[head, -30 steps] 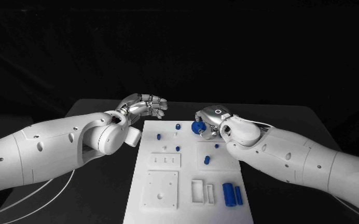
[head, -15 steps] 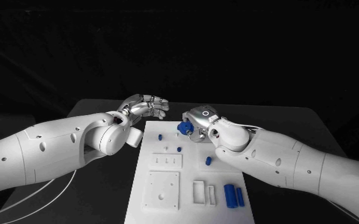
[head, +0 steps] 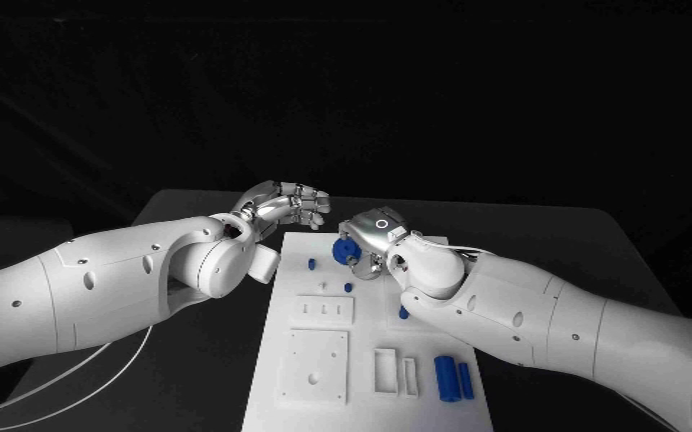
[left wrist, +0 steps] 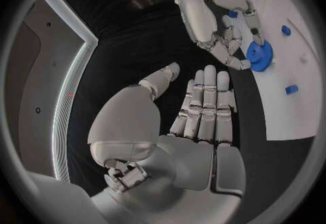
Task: Assemble the parts on the task board
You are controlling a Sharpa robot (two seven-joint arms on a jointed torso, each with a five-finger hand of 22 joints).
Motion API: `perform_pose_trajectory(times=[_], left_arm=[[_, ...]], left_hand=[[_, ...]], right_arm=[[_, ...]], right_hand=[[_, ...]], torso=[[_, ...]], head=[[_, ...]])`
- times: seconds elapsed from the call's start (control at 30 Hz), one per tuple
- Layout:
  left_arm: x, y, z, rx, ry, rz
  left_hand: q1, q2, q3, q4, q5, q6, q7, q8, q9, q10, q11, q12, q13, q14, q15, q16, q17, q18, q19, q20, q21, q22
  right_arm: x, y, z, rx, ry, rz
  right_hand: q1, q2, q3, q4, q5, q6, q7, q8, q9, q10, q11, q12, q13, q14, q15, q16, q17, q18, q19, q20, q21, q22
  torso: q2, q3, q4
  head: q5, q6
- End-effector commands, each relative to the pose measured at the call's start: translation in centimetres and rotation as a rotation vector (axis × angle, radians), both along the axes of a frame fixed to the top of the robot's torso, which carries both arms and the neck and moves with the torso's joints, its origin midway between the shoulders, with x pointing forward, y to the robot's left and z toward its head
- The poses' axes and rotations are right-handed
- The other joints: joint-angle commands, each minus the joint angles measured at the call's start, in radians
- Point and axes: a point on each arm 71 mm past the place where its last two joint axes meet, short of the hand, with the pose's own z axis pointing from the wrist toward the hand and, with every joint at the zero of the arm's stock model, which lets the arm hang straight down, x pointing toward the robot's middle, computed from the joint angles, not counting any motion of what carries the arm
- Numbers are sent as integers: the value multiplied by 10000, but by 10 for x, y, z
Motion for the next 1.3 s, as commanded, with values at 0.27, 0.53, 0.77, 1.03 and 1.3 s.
perform_pose_trajectory(times=[0.27,0.53,0.77,1.03,1.3], left_arm=[[0,-5,2,-30,-155,-88],[0,-7,2,-35,-153,-123],[0,-8,2,-33,-153,-127],[0,-8,2,-34,-149,-147],[0,-9,2,-33,-145,-155]], left_hand=[[-39,-5,67,13,35,25,39,-50,14,21,49,-40,16,-49,-17,20,10,97,-44,0,38,188],[-37,-4,70,13,36,27,39,-52,18,24,48,-41,19,-48,-17,21,11,97,-44,0,41,188],[-38,-6,71,13,36,28,40,-54,22,26,48,-43,20,-48,-16,21,12,97,-45,0,43,188],[-37,-8,73,12,36,28,41,-57,25,26,48,-46,22,-49,-16,21,12,97,-46,1,44,188],[-36,-11,74,10,36,28,42,-59,27,26,49,-48,23,-49,-16,21,13,98,-47,1,46,188]], right_arm=[[0,5,-12,-342,16,16],[1,8,-16,-447,75,0],[3,9,-18,-457,81,-31],[3,13,-18,-271,114,26],[4,13,-19,-303,230,-56]], right_hand=[[11,-104,56,13,3,2430,-302,-51,13,-97,-155,67,-17,8,-96,-47,21,918,82,-5,46,98],[16,-111,54,14,3,2422,-300,-62,14,-100,-153,64,-20,9,-95,-53,24,918,86,-8,48,99],[11,-142,32,14,1,2398,-290,-88,17,-114,-146,52,-28,10,-90,-65,31,918,88,-12,47,99],[59,-226,5,-11,-3,1995,-155,-390,-72,-216,-30,-20,-81,14,9,-125,58,918,63,-37,9,90],[105,-283,-61,-67,-9,1571,25,-725,-226,-271,138,6,-86,34,169,-173,99,918,45,-51,-20,89]], torso=[[2,19,-13],[-7,26,-20],[-7,33,-34],[-7,25,-29],[-13,25,-33]], head=[[51,-38],[92,-65],[110,-64],[115,-56],[118,-61]])
